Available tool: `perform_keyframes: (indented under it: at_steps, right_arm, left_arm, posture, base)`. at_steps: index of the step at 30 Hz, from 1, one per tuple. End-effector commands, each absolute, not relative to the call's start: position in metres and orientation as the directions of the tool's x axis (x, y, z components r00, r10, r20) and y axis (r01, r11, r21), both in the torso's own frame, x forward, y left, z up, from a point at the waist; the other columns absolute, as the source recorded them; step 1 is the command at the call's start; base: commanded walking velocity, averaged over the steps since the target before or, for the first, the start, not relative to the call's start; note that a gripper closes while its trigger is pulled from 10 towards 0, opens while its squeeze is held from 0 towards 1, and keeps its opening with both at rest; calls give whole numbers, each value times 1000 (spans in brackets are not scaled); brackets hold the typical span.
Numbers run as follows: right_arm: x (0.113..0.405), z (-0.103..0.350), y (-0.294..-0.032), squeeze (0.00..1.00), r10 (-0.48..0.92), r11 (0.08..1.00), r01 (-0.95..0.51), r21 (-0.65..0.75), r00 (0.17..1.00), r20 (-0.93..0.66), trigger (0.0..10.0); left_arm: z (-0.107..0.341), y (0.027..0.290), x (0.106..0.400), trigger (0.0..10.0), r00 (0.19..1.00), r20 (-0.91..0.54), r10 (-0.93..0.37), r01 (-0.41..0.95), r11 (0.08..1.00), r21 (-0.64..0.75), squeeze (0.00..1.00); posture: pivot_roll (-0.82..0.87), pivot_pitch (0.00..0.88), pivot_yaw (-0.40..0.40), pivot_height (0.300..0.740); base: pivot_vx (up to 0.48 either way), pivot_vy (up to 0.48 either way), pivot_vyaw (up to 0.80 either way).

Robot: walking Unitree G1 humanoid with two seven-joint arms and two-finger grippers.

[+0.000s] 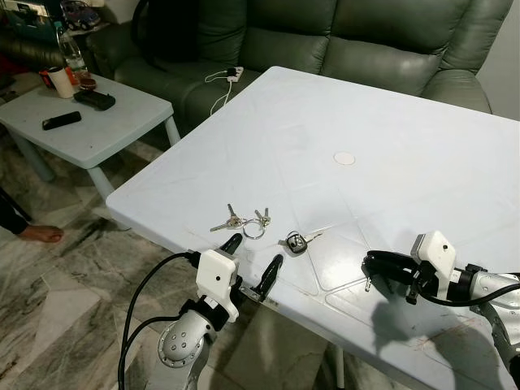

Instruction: Hang keys on a hook

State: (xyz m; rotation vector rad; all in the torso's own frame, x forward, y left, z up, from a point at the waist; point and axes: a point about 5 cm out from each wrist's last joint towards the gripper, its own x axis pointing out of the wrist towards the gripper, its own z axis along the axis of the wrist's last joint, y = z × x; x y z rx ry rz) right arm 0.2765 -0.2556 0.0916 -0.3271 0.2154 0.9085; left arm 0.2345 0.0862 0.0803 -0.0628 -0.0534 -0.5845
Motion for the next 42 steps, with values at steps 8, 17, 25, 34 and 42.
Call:
perform_keyframes:
  at_steps: [8, 17, 25, 34, 42]
  right_arm:
    - [278, 94, -263, 0, 717, 588, -784, -198, 619, -320, 10000]
    - [278, 98, -266, 0, 727, 603, -779, -171, 625, -284, 10000]
    - [277, 97, -268, 0, 723, 606, -775, -179, 630, -283, 10000]
    - [275, 95, -268, 0, 729, 596, -784, -173, 618, -293, 0]
    - [275, 95, -269, 0, 725, 594, -783, -185, 621, -298, 0]
  left_arm:
    - [83, 85, 234, 10000, 824, 77, -561, 565, 825, -36, 0]
    - [83, 83, 235, 10000, 821, 79, -565, 569, 821, -38, 0]
    - [84, 83, 235, 10000, 819, 82, -568, 572, 819, -39, 0]
    - [84, 83, 235, 10000, 820, 82, -566, 570, 821, -38, 0]
    - [84, 83, 234, 10000, 820, 83, -566, 570, 821, -40, 0]
  posture:
    - [-69, 67, -15, 721]
    - [-74, 60, -10, 721]
    - [-75, 65, -9, 721]
    - [-75, 69, -8, 721]
    - [-75, 70, -10, 721]
  base:
    - [0, 0, 0]
    - [0, 0, 0]
    - [0, 0, 0]
    - [0, 0, 0]
    - [0, 0, 0]
